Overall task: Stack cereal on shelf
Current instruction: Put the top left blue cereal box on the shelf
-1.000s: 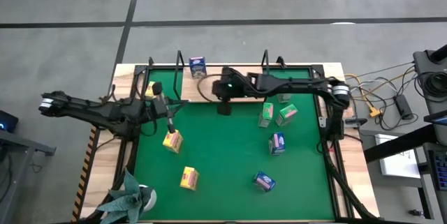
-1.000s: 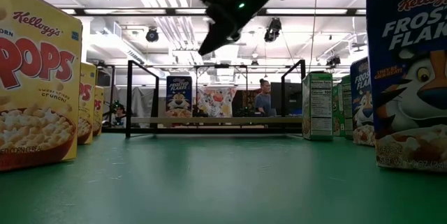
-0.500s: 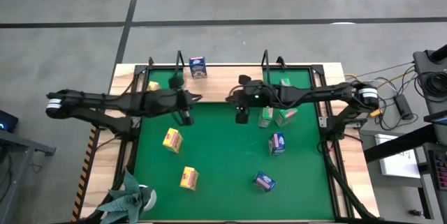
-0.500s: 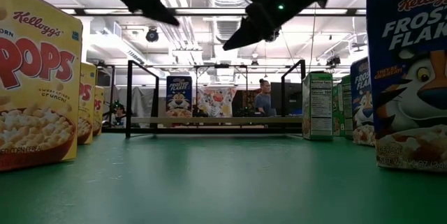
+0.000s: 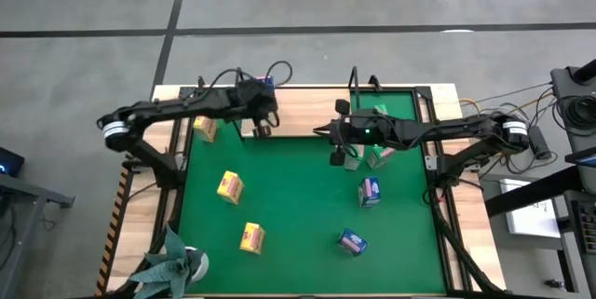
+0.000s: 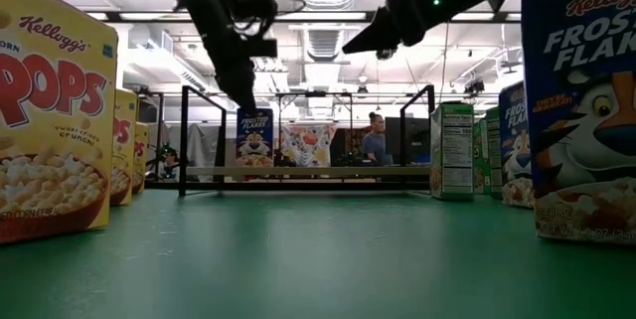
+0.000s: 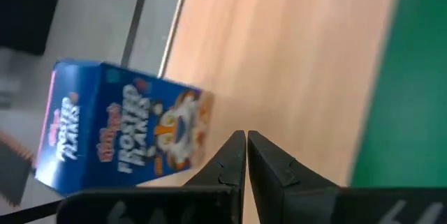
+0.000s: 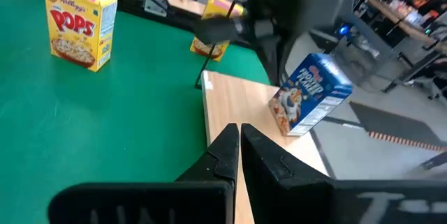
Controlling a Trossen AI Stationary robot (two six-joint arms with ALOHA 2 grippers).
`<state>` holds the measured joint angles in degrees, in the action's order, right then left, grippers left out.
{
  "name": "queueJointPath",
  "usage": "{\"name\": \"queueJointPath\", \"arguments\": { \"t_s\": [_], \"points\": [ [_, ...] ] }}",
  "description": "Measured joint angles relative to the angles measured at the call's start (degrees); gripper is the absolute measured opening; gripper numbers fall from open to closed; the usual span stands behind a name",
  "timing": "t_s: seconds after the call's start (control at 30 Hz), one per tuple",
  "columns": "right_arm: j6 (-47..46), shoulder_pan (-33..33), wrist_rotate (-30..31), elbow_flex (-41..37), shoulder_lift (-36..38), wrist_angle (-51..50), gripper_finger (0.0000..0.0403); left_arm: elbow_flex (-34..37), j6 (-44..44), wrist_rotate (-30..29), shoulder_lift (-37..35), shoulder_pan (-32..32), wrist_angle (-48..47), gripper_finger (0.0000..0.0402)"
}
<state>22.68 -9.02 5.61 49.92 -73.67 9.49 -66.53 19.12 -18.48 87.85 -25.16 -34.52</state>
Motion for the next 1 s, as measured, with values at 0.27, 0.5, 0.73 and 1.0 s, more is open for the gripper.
{"name": "queueJointPath", "arguments": {
  "t_s": [0.27,0.5,0.73,1.0],
  "points": [
    [2.37,0.00,0.01,-0.55,1.70,0.04,0.0009,-3.63,0.82,-0.08,4.62,-4.15,-0.07,0.0000],
    [2.96,0.00,0.44,-0.56,1.33,-0.10,0.0009,-4.73,1.42,-0.48,6.48,-6.24,0.12,0.0000],
    [3.66,0.00,0.44,-0.56,1.33,-0.17,0.0009,-4.32,1.63,-0.55,6.62,-7.89,1.77,0.0000],
    [3.55,0.00,0.44,-0.56,1.29,-0.19,0.0009,-4.25,1.63,-0.55,6.62,-8.38,2.18,0.0000]
  ]
}}
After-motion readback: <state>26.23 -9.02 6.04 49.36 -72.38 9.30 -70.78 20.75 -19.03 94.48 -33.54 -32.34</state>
